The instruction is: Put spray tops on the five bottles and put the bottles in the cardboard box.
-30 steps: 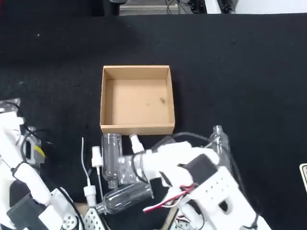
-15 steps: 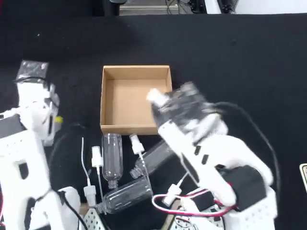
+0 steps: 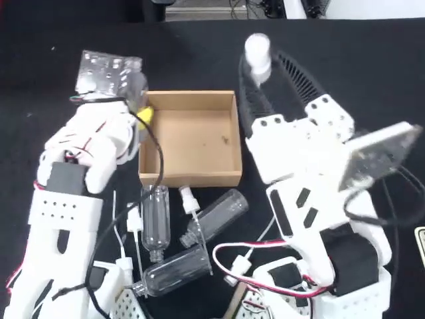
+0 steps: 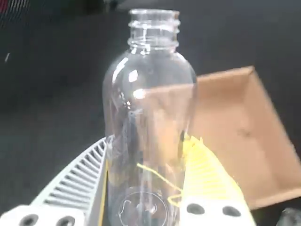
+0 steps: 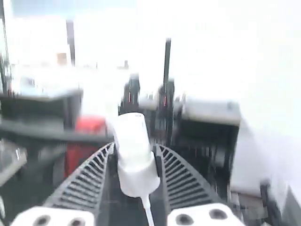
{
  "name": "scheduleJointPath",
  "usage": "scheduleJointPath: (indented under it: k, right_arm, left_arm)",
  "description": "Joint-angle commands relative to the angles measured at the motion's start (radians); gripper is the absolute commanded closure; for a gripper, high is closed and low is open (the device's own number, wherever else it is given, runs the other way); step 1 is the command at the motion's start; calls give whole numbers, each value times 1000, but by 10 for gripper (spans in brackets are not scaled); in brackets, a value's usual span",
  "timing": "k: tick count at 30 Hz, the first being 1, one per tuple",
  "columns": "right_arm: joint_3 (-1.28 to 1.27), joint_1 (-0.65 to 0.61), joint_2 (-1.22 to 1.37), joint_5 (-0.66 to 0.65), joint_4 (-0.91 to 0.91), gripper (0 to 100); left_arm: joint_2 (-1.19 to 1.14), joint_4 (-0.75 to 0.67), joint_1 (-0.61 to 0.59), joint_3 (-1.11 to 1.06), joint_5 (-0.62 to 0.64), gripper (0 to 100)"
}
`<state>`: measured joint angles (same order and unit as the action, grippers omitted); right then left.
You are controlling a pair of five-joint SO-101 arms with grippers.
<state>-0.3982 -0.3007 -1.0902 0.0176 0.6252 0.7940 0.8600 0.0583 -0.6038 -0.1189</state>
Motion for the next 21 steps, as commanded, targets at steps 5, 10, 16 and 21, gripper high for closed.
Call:
scheduleJointPath:
  k: [5,10,16,21]
  right_arm:
    - [82,14,188,169,-351,986]
    - [163,12,302,213,-396,987]
    - [200,-141,337,206,-345,983]
    - [196,-232,366,164,-347,984]
  left_arm:
    - [35,-350,127,-173,14,970]
    - [37,-680,131,-403,14,970]
    - [37,-925,139,-559,14,970]
    - [37,-1003,139,-608,14,970]
